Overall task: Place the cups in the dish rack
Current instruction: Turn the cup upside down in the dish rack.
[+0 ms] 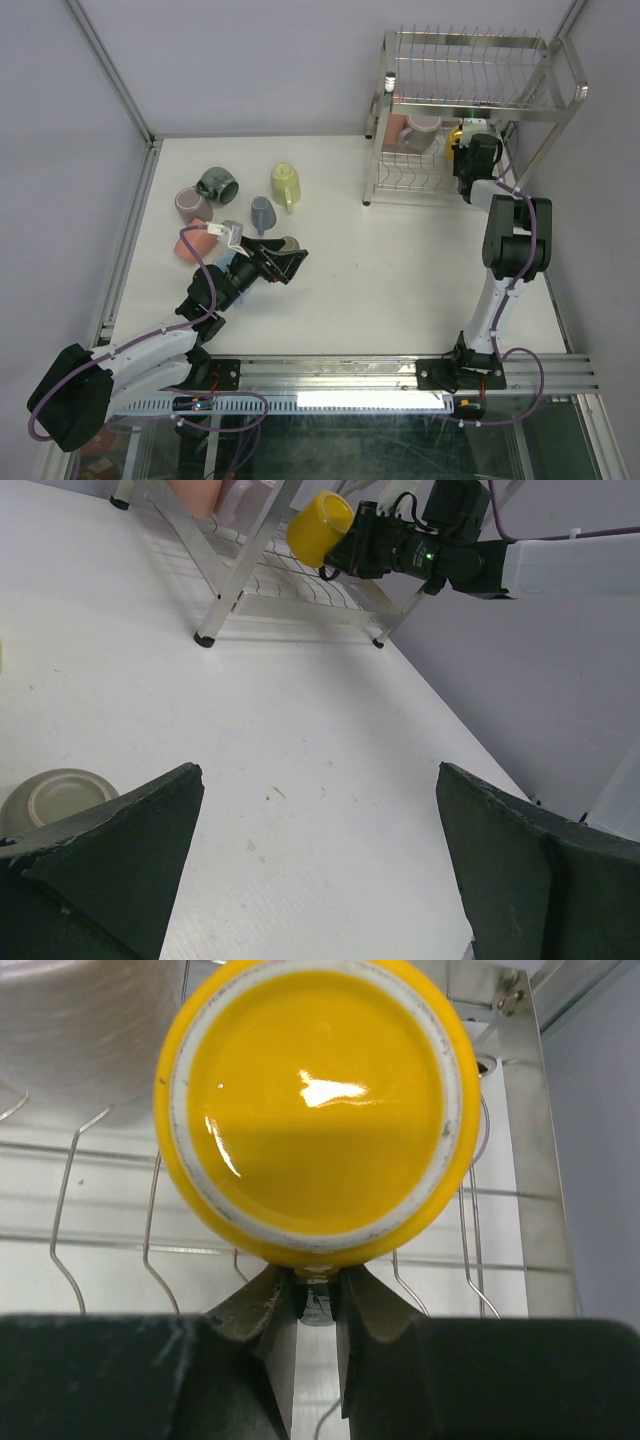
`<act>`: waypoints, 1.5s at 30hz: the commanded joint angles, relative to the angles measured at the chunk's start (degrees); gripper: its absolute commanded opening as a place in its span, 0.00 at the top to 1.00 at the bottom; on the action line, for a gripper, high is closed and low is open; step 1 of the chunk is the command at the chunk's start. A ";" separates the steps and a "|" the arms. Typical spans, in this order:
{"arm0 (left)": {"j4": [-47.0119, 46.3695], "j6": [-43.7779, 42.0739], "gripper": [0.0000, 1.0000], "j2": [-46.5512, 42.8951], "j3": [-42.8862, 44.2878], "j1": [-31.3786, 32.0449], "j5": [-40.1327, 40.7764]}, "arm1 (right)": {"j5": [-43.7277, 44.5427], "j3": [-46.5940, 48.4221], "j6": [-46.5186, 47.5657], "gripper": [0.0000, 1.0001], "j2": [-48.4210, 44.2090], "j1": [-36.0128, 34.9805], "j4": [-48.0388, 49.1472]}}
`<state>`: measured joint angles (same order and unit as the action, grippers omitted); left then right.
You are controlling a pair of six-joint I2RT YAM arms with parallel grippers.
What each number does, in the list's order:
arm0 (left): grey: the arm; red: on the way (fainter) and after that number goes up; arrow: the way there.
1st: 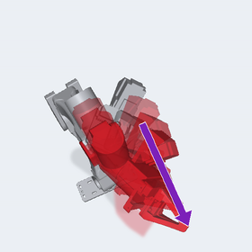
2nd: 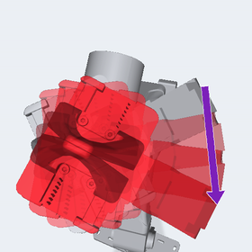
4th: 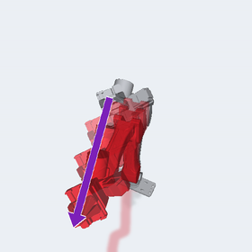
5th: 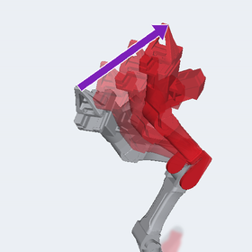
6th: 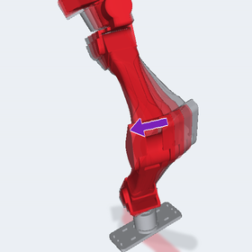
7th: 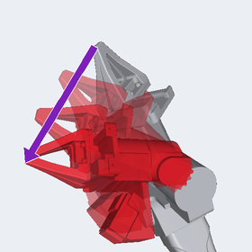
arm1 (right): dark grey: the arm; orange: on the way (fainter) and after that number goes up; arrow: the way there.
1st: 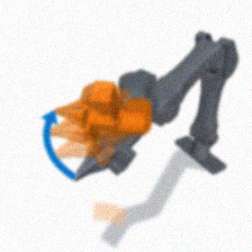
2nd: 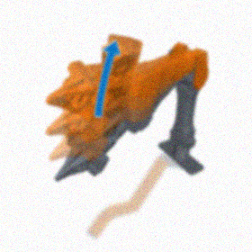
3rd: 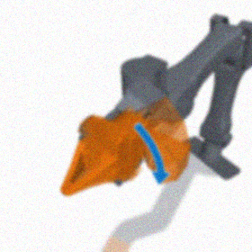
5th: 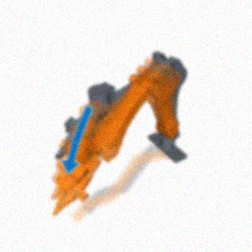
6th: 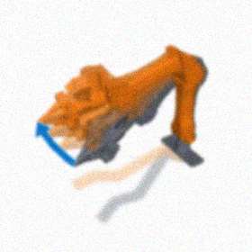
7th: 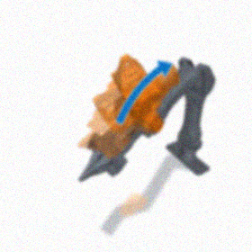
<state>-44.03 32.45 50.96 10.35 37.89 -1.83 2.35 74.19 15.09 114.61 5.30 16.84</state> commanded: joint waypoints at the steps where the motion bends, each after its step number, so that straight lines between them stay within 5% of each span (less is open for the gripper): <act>1: -3.56 0.64 0.01 -0.16 0.77 0.08 -0.55 | 0.31 7.11 -3.77 1.00 0.25 -0.47 5.17; 4: -3.58 0.77 0.01 0.13 0.89 0.06 -0.53 | 3.18 8.62 -13.68 1.00 1.01 -0.76 4.54; 16: -4.07 1.34 0.01 2.51 2.11 0.08 -1.34 | 4.60 16.09 -24.07 0.98 5.10 -1.70 0.29; 45: -3.74 2.62 0.01 4.56 3.61 0.02 -1.94 | 2.53 29.12 -25.09 0.64 14.41 -2.23 -2.30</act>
<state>-45.04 34.13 55.16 11.57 37.89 -2.11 6.04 99.70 -10.04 129.34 3.20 9.10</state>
